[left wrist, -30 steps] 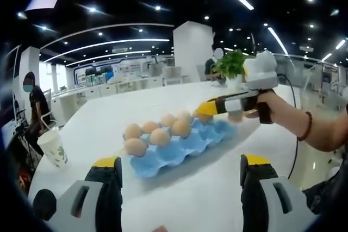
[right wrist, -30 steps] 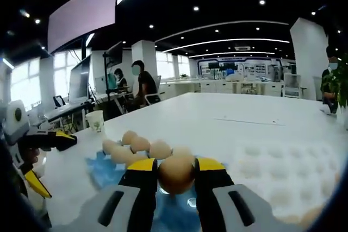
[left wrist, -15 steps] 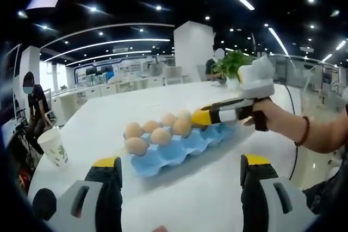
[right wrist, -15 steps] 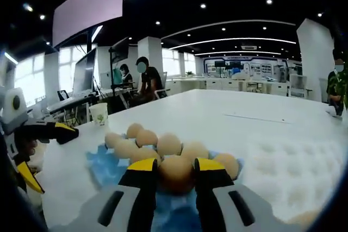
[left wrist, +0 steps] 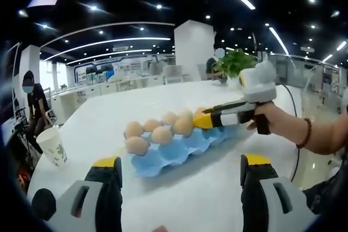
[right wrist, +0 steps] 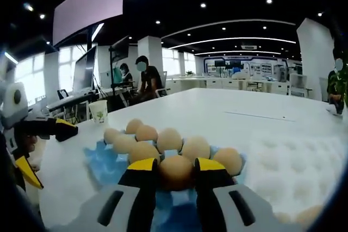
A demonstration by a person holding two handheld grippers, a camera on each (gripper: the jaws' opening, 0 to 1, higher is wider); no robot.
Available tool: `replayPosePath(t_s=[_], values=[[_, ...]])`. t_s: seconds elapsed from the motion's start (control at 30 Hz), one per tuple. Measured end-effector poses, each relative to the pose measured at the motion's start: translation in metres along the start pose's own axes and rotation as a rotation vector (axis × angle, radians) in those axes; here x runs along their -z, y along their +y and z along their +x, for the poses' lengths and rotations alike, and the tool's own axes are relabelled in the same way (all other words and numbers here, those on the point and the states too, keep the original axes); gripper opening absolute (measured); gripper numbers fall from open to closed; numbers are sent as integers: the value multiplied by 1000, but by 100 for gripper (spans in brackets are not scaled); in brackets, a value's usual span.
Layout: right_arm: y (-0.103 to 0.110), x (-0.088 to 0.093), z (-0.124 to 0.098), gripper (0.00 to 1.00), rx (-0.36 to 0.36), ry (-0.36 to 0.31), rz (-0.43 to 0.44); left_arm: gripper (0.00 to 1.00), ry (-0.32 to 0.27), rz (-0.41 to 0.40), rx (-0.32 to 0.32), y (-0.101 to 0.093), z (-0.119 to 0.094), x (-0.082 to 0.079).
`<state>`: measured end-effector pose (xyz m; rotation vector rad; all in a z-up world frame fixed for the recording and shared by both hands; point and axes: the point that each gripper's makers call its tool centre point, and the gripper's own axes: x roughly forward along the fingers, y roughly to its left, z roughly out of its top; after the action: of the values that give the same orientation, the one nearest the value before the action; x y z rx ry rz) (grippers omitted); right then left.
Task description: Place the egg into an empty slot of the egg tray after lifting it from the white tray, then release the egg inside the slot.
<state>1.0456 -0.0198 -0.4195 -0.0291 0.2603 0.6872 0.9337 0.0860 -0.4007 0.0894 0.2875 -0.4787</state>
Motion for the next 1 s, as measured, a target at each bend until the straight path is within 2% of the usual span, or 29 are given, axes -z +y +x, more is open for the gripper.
replayPosePath(t_s=[0.27, 0.33, 0.63, 0.73, 1.0], values=[[-2, 0, 1, 31, 5, -9, -7, 92, 2, 0, 6, -3, 2, 0], [-5, -4, 0, 31, 18, -30, -28, 92, 4, 2, 7, -3, 2, 1], [-5, -16, -6, 38, 1, -59, -10, 92, 1, 1, 6, -3, 2, -1], [-3, -18, -7, 45, -18, -52, -3, 92, 3, -2, 7, -3, 3, -1], [-6, -22, -11, 65, -12, -53, 9, 93, -5, -8, 16, -6, 3, -2]])
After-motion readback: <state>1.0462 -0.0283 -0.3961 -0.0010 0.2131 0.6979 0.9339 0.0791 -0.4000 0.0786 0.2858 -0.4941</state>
